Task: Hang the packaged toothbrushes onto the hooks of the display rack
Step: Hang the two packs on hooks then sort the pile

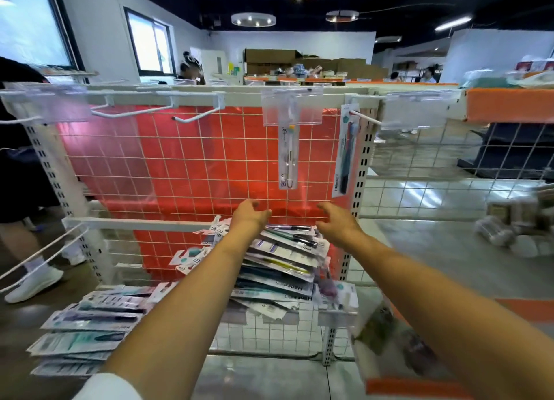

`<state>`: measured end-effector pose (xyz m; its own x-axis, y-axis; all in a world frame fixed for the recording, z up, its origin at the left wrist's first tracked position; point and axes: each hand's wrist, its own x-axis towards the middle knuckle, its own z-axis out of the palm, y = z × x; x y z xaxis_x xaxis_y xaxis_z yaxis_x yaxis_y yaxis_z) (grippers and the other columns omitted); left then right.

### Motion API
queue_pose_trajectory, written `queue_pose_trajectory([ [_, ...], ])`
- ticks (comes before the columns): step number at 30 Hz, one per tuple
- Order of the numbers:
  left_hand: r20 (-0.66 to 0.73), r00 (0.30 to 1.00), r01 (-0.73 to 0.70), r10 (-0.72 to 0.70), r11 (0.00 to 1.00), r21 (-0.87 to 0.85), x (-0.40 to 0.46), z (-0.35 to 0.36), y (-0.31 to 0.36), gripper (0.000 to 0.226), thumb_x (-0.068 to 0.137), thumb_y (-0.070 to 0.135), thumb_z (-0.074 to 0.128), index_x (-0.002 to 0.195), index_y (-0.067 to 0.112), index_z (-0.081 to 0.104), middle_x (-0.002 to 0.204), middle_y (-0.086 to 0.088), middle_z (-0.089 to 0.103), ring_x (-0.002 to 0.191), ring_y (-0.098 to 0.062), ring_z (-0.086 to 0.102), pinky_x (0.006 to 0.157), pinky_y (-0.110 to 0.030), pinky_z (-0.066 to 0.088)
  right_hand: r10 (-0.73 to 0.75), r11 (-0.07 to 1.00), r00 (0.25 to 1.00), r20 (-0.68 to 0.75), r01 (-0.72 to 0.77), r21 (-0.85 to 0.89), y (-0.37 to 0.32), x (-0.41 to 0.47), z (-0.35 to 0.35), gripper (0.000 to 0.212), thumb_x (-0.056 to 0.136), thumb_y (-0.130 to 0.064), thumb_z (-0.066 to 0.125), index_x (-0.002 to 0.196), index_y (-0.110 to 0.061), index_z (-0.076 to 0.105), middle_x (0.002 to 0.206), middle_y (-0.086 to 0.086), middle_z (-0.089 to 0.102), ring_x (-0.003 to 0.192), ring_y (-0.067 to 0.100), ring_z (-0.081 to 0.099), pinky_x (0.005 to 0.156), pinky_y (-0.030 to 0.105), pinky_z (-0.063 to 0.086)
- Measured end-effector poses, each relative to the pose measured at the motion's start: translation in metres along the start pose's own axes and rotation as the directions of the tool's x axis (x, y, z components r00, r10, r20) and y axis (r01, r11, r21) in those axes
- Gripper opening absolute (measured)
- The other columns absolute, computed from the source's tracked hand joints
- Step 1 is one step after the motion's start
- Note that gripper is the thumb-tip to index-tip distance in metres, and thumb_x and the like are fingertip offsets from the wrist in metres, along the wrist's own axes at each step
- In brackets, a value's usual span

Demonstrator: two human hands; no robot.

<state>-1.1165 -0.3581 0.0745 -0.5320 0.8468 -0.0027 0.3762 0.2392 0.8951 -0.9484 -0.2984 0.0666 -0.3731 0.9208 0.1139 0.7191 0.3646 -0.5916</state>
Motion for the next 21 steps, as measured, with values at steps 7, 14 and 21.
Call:
queue_pose_trajectory([
  [7, 0.036, 0.987, -0.16, 0.156, 0.961, 0.227, -0.045, -0.023, -0.021, 0.045, 0.092, 0.022, 0.056, 0.133, 0.007, 0.043, 0.118, -0.013, 0.058, 0.101, -0.027, 0.057, 0.089, -0.032, 0.046, -0.035, 0.999, 0.999, 0.012, 0.035, 0.026, -0.007, -0.037, 0.009, 0.052, 0.091, -0.01, 0.047, 0.141, -0.02, 0.036, 0.141, 0.009, 0.045, 0.107, 0.018, 0.053, 0.087, 0.031, 0.049],
  [14, 0.076, 0.987, -0.159, 0.14, 0.903, 0.398, -0.089, -0.041, -0.045, 0.048, 0.093, 0.029, 0.054, 0.136, 0.013, 0.041, 0.125, -0.012, 0.055, 0.107, -0.03, 0.056, 0.088, -0.036, 0.045, -0.033, 0.999, 0.999, 0.037, 0.033, 0.005, -0.015, -0.08, 0.025, 0.051, 0.09, -0.006, 0.047, 0.14, -0.013, 0.039, 0.139, 0.011, 0.046, 0.114, 0.027, 0.053, 0.087, 0.032, 0.048],
  [21, 0.092, 0.985, -0.167, 0.143, 0.91, 0.379, -0.116, -0.051, -0.066, 0.045, 0.093, 0.024, 0.054, 0.134, 0.01, 0.043, 0.121, -0.011, 0.058, 0.103, -0.026, 0.056, 0.088, -0.035, 0.045, -0.049, 0.998, 0.997, 0.053, 0.047, 0.039, -0.013, -0.109, 0.037, 0.046, 0.091, -0.008, 0.048, 0.137, -0.014, 0.042, 0.132, 0.012, 0.051, 0.098, 0.022, 0.055, 0.08, 0.033, 0.049],
])
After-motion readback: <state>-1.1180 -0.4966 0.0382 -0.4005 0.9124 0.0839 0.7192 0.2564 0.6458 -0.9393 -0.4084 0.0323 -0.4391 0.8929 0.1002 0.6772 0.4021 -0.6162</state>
